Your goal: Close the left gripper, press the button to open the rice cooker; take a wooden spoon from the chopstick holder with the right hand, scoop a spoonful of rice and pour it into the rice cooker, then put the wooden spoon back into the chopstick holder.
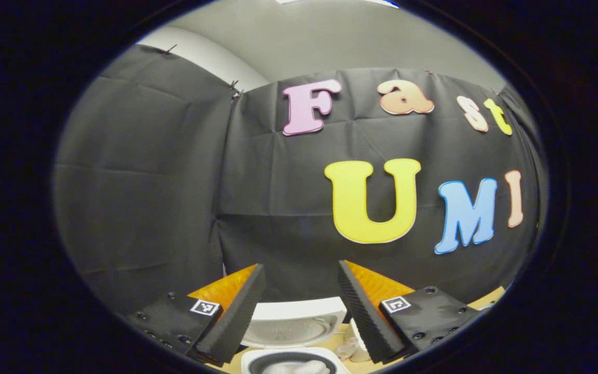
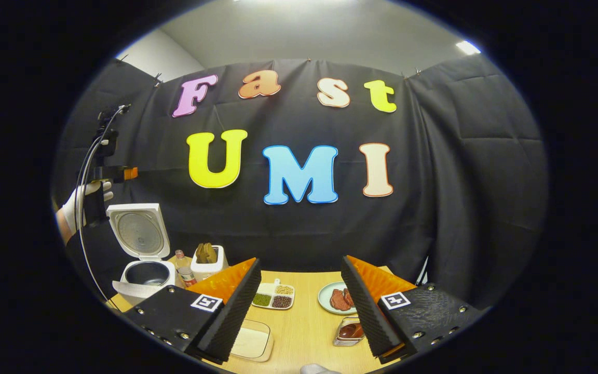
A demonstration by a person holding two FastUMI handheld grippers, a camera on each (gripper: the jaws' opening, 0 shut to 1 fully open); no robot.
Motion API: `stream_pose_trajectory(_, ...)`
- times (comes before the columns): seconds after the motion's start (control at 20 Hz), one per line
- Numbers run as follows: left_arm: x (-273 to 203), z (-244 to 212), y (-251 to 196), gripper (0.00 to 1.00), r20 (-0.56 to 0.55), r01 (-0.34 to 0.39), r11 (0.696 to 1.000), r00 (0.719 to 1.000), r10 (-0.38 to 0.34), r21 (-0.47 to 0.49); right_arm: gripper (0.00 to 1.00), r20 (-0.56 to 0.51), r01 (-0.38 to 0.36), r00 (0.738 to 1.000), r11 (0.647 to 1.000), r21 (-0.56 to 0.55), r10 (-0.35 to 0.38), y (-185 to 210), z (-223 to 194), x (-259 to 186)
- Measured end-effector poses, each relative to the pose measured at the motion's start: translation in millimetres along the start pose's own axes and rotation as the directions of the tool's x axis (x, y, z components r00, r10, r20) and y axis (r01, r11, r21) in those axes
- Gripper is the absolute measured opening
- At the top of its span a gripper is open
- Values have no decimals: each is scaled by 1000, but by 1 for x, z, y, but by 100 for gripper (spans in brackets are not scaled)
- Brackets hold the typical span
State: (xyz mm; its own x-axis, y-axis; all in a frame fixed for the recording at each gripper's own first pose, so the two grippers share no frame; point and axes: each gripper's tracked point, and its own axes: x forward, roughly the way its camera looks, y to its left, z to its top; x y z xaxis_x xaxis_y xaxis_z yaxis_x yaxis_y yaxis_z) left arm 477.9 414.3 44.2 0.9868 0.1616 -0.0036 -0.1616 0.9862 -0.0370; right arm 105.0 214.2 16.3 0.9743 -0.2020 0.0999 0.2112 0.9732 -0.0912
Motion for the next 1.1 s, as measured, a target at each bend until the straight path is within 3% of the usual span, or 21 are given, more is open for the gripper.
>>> stream_pose_trajectory(0.25, 66, -45, 28, 99, -92, -65, 997, 993, 70, 52, 95, -56, 0, 998, 1000, -5, -1, 9, -11, 9)
stream_pose_trajectory(0.3, 76, -62, 30, 95, -128, -66, 997, 989, 72, 49, 95, -66, -3, 998, 1000, -10, 2, 10, -15, 9)
stream_pose_trajectory(0.55, 99, -124, 46, 99, -317, -103, 994, 942, 105, 23, 95, -120, -28, 992, 1000, 4, 29, 18, -28, 6)
stream_pose_trajectory(0.75, 88, -124, 40, 96, -360, -97, 995, 928, 92, 4, 95, -128, -32, 991, 999, 22, 34, 18, -33, 2)
stream_pose_trajectory(1.1, 26, -142, 27, 98, -501, -94, 996, 862, 78, -8, 95, -123, -96, 987, 994, 53, 101, 20, -35, -8)
